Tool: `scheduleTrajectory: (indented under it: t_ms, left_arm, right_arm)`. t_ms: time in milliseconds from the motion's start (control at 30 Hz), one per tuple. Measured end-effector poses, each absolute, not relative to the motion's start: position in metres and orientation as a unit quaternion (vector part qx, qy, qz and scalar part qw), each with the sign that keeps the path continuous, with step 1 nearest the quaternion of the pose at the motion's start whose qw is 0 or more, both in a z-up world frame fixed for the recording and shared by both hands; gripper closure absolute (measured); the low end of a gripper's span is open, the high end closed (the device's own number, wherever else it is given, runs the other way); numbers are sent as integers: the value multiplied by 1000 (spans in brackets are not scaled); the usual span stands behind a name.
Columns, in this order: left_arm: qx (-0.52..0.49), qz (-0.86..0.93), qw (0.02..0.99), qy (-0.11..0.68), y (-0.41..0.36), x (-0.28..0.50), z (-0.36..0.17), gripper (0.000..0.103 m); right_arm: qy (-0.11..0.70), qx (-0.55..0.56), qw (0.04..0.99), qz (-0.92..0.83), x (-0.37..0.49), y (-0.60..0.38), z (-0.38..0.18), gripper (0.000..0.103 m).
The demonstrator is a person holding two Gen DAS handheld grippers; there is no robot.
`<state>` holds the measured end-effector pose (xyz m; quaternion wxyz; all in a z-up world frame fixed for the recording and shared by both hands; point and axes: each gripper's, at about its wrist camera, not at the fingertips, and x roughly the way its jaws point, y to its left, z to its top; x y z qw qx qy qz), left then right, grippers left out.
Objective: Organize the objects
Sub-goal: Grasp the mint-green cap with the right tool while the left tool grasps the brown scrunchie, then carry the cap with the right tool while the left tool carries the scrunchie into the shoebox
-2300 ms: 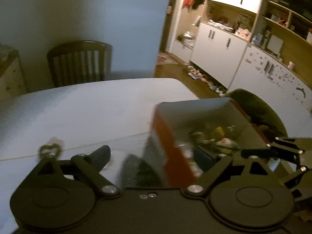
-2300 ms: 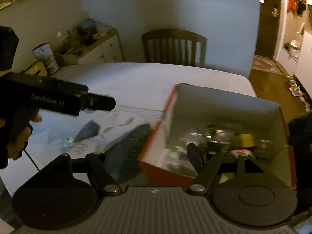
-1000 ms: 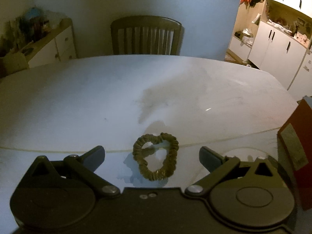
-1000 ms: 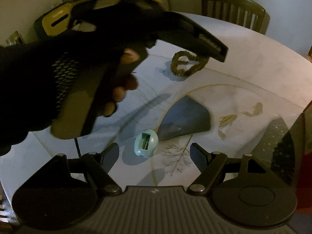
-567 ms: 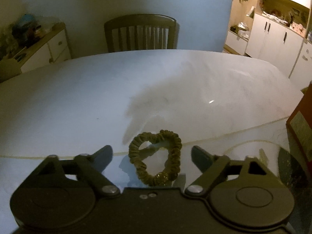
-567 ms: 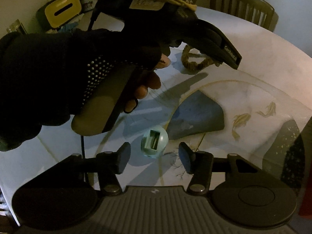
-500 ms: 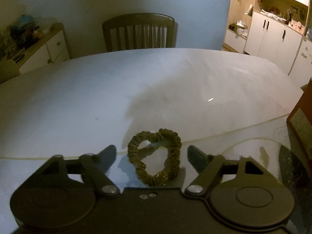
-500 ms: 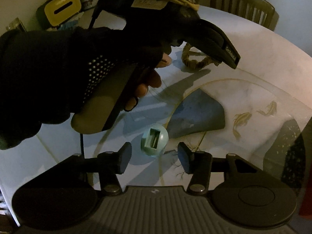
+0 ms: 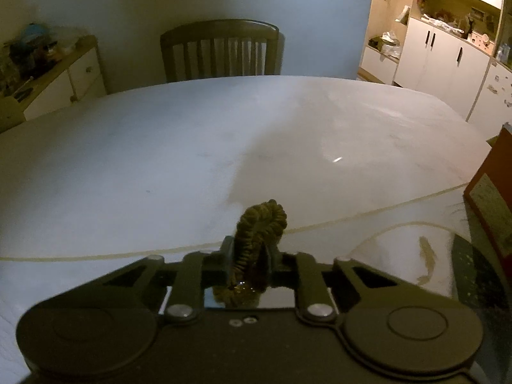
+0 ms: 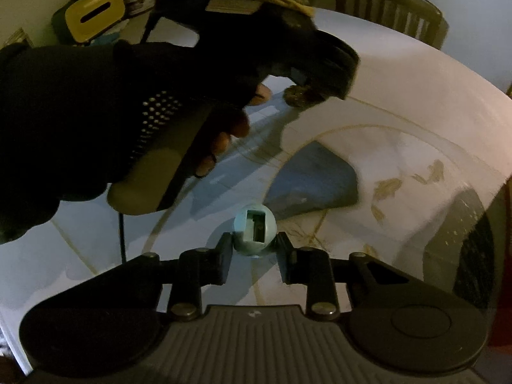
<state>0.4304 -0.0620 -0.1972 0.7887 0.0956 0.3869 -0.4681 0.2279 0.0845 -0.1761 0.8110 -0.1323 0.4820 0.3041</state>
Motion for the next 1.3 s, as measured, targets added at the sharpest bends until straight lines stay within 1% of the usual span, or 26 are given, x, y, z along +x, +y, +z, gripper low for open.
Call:
scheduleTrajectory:
  t_ms: [167,367,667,933,1300]
  left_arm:
    - [96,-470,782,398,-60,429,-194,89]
    - [92,-482,772,404,-51,420,-182,90]
    - [69,-528,743,406,-42,396,-146,90]
    - [53,-584,708,395,-54,350,-100,90]
    - [40,-646,660,381,-98,274,-44,90]
  right_arm:
    - [484,-99,822,281,228,57,-168,75]
    - [476,-46,849,225,225,-3,-145,75]
    - [439,23,889,126,195,-107,-86,75]
    - [415,63,907,47,164,-189,-58,75]
    - [408,71,909,46,168,-262,-47,75]
